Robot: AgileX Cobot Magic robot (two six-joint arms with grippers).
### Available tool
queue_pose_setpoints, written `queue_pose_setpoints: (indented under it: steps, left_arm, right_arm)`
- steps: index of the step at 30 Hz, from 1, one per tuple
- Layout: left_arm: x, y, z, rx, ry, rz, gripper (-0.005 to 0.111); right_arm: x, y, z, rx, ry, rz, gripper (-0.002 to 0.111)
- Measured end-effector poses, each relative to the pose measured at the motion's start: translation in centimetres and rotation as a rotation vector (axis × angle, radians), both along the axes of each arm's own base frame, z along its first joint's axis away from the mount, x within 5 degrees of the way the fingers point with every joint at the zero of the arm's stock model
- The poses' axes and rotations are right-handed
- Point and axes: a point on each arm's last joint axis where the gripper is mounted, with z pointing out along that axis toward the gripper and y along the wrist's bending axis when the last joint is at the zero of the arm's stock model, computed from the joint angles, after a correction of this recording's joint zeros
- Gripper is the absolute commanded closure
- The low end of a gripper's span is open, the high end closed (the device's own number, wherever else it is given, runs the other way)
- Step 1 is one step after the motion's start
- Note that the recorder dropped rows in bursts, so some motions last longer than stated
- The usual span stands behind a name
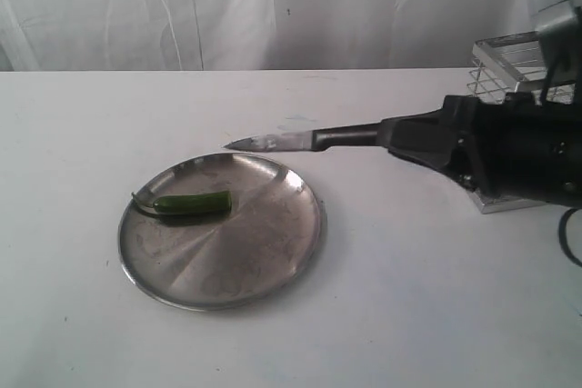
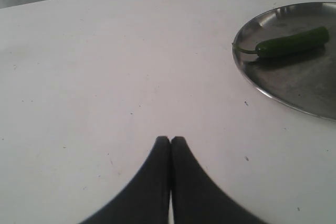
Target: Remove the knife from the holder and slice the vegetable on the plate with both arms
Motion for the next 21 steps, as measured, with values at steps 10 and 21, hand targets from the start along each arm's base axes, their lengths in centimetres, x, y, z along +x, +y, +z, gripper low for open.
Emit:
queue_pose_setpoints:
  steps: [10, 21]
  left_arm:
    - [0.0, 0.0, 0.0, 0.000, 0.000, 0.000, 0.107]
    - [0.0, 0.0, 0.0, 0.000, 0.000, 0.000, 0.107]
  right_arm:
    - [-0.4, 0.5, -3.1, -0.052, -0.043, 0.130, 0.108]
    - [-1.6, 0.7, -3.7, -0.094, -0.181, 0.238, 0.108]
